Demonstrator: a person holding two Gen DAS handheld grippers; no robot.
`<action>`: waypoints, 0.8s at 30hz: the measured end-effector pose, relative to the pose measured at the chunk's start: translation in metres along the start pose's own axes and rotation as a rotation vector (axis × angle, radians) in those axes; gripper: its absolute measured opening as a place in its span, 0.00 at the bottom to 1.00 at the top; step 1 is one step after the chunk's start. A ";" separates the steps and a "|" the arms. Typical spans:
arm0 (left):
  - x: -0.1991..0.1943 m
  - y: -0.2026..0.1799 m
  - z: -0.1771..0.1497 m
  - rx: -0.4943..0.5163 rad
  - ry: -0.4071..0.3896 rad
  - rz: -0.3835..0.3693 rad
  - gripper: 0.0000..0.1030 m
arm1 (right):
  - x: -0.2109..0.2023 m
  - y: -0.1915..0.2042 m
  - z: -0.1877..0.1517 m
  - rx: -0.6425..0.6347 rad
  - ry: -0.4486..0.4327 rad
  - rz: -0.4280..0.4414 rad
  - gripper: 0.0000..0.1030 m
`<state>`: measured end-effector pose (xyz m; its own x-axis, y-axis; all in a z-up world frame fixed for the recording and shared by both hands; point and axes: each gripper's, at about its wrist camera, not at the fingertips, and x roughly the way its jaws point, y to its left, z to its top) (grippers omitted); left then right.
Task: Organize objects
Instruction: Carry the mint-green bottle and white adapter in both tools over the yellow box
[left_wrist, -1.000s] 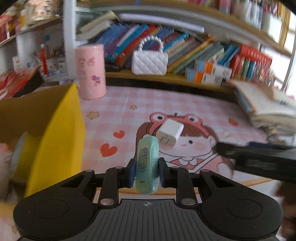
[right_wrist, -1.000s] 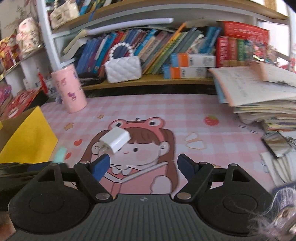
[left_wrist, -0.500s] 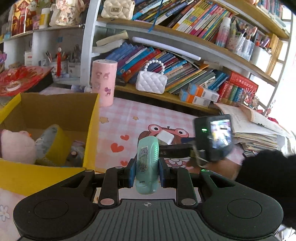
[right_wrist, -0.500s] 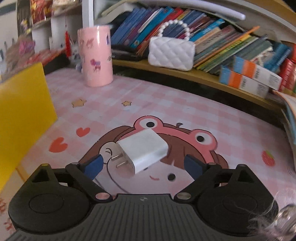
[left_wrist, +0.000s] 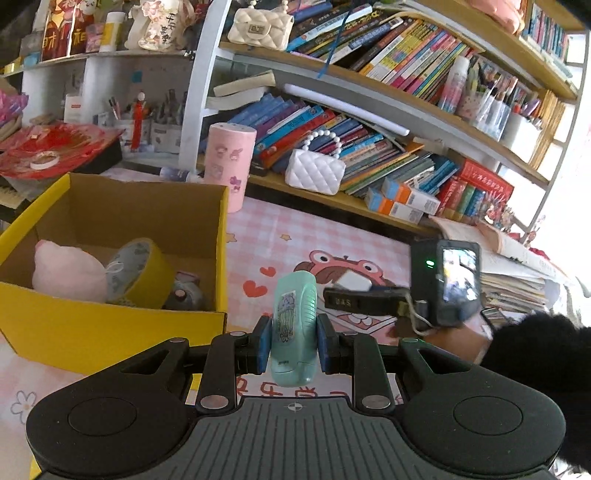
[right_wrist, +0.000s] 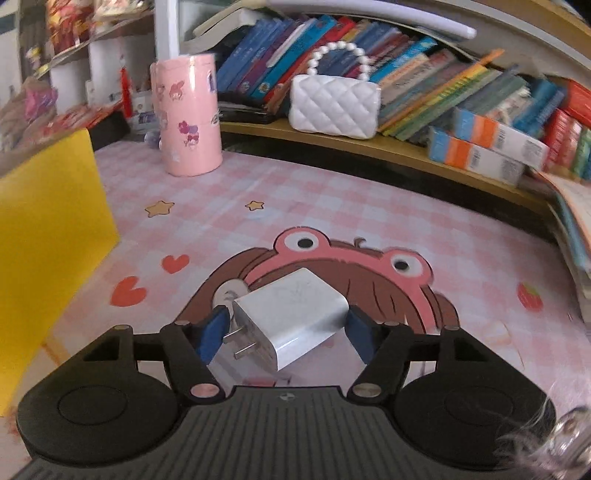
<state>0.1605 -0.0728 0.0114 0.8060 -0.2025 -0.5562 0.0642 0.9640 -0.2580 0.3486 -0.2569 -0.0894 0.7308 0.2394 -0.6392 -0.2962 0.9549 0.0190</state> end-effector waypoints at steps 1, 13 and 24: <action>-0.002 0.001 0.000 0.000 -0.005 -0.009 0.23 | -0.009 0.001 -0.002 0.024 0.004 -0.006 0.65; -0.023 0.029 -0.009 0.007 -0.028 -0.098 0.23 | -0.133 0.046 -0.030 0.236 0.069 -0.104 0.65; -0.061 0.068 -0.023 -0.006 -0.044 -0.141 0.23 | -0.210 0.122 -0.055 0.168 -0.024 -0.118 0.65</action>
<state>0.1025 0.0009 0.0093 0.8145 -0.3283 -0.4784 0.1755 0.9253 -0.3361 0.1252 -0.2004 0.0044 0.7695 0.1263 -0.6261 -0.1025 0.9920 0.0741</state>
